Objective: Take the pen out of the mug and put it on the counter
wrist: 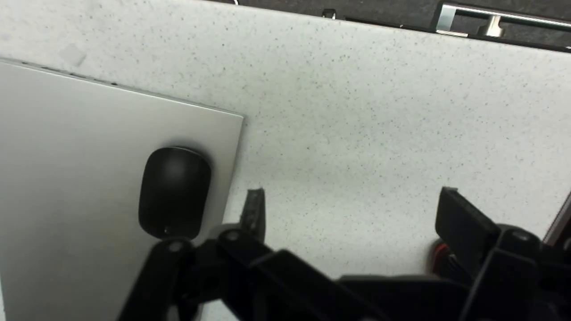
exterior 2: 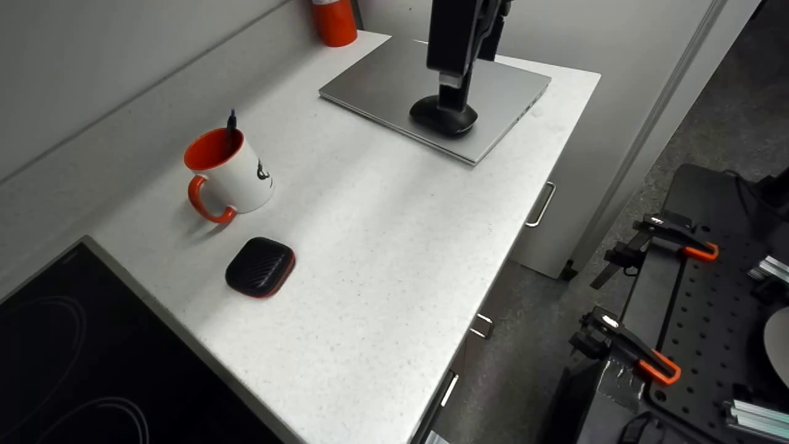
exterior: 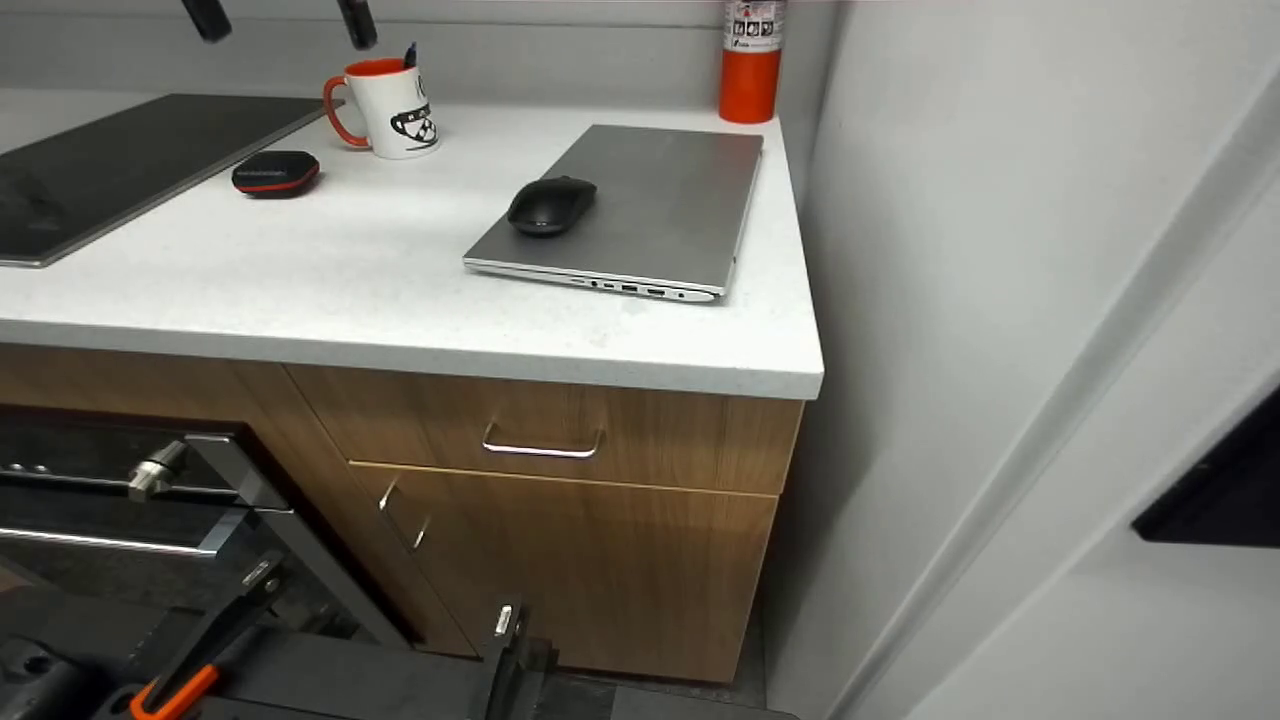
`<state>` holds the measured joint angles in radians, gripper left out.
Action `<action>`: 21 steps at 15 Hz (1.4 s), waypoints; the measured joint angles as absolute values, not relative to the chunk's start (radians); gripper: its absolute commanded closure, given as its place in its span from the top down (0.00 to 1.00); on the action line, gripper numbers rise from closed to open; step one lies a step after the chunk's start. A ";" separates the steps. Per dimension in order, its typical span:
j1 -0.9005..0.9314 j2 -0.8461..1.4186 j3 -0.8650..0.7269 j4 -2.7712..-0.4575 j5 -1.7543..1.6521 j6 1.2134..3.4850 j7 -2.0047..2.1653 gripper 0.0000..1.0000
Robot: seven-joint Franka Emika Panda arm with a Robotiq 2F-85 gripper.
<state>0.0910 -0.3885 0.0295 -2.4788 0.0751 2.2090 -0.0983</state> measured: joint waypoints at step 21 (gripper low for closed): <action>0.128 0.062 0.044 -2.123 0.506 2.511 -0.292 1.00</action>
